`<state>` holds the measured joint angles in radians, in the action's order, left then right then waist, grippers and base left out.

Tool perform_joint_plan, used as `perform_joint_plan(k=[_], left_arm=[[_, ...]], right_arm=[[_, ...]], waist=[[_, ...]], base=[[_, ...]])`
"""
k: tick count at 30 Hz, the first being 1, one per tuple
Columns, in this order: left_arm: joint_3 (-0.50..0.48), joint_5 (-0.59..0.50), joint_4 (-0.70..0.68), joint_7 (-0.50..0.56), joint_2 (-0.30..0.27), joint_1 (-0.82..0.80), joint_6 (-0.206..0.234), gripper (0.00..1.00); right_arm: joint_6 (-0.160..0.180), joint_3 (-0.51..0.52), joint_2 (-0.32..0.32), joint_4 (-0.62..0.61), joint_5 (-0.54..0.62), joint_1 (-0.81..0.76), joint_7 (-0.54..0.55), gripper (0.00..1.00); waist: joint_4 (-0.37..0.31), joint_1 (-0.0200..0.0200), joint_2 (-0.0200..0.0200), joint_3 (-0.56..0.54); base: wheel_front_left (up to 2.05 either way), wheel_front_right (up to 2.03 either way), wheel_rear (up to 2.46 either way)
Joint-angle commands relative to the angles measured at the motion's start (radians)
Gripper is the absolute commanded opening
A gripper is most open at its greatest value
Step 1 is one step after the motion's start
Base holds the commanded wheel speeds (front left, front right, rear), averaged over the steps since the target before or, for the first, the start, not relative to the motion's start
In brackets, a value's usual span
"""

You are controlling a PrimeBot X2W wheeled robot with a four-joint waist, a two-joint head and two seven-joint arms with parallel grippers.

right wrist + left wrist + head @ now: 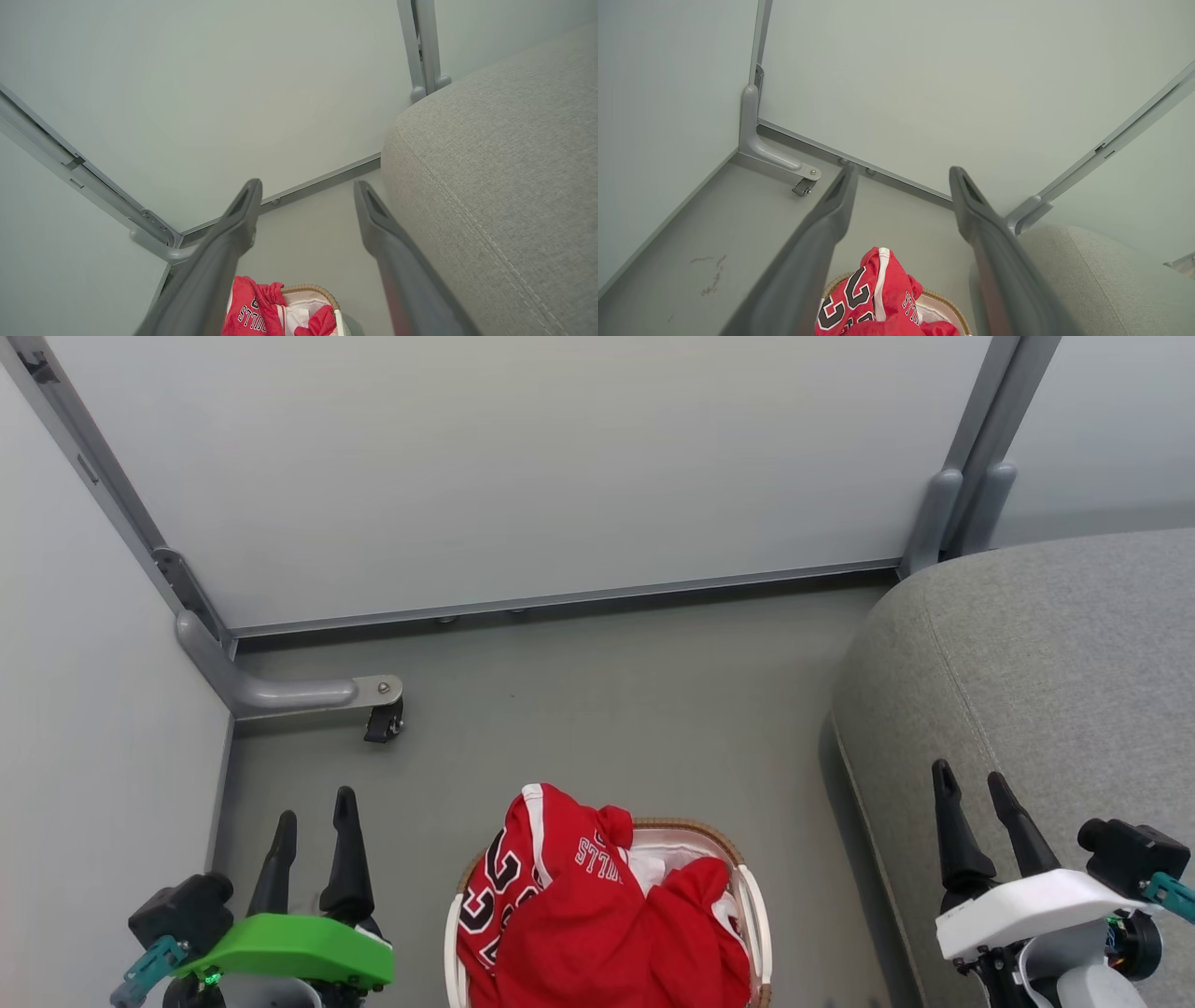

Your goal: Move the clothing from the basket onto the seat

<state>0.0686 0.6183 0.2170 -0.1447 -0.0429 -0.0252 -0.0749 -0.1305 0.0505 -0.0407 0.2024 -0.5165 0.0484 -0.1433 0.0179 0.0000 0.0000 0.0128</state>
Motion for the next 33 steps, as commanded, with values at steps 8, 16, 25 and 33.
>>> perform_joint_plan(k=[8,16,25,33], left_arm=[[0.006,-0.083,0.008,-0.029,-0.008,0.013,0.005,1.0],[0.015,-0.149,0.024,-0.046,-0.008,0.017,0.007,1.0],[0.026,-0.216,0.039,-0.066,-0.009,0.021,0.009,1.0],[0.04,-0.267,0.061,-0.082,-0.009,0.025,0.01,1.0]], right_arm=[[0.0,-0.002,-0.008,0.0,0.101,-0.008,-0.03,1.0],[0.0,-0.005,-0.009,0.0,0.178,-0.012,-0.048,1.0],[0.0,-0.011,-0.01,0.005,0.252,-0.015,-0.068,1.0],[0.0,-0.015,-0.01,0.017,0.314,-0.017,-0.085,1.0]], waist=[[0.001,0.0,0.0,0.002],[0.004,0.0,0.0,0.004],[0.007,0.0,0.0,0.008],[0.01,0.0,0.0,0.011]], base=[[0.0,0.0,0.0],[0.0,0.0,0.0],[0.0,0.0,0.0],[0.0,0.0,0.0]])
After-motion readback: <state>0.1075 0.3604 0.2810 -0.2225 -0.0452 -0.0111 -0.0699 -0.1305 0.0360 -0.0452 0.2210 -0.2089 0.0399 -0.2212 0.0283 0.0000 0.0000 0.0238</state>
